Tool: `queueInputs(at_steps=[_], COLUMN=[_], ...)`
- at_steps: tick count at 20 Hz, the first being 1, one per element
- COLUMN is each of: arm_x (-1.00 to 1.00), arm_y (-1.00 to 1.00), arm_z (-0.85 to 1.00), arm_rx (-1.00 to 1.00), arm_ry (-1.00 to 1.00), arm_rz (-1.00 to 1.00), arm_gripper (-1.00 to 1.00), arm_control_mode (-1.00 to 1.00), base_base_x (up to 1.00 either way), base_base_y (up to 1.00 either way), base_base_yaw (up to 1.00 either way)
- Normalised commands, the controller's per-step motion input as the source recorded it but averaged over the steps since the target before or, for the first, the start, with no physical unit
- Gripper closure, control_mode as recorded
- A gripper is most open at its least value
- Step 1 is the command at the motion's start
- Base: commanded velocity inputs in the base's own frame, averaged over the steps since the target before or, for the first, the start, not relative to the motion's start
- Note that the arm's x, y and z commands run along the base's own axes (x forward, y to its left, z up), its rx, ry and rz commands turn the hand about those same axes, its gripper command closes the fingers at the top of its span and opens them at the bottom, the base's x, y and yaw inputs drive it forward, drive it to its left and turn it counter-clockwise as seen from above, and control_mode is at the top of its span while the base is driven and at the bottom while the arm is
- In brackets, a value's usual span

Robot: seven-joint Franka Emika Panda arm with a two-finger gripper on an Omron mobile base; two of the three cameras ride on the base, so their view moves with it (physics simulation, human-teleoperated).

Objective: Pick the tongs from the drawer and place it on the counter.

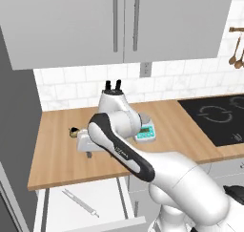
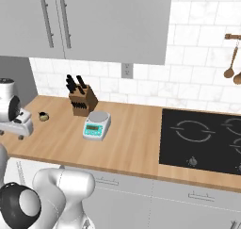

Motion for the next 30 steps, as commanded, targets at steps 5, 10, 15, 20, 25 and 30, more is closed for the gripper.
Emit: queueInputs(at_steps=[5,10,15,20,25,30], arm_x=[-0.06,-0.04,-0.22,-0.13,-0.28,-0.63], arm_y=[0.37,0.45,0.39,0.18,0.03,0.39], arm_z=[-0.6,-0.34,-0.65,-0.77,-0.74,-0.72], arm_rx=[0.06,0.0,0.0,-0.01,0.0,-0.01], arm_ry=[0.17,0.21,-0.03,-0.03,0.0,-0.01], arm_rz=[0.0,0.0,0.0,0.02,0.02,0.0], arm_gripper=[-1.0,-1.0,-1.0,-1.0,-1.0,-1.0], arm_control_mode=[-1.0,-1.0,-1.0,-1.0,-1.0,-1.0], base_base_x=[0.0,0.0,0.0,0.0,0.0,0.0], base_base_y=[0.0,0.0,0.0,0.0,0.0,0.0], base_base_yaw=[0.0,0.0,0.0,0.0,0.0,0.0])
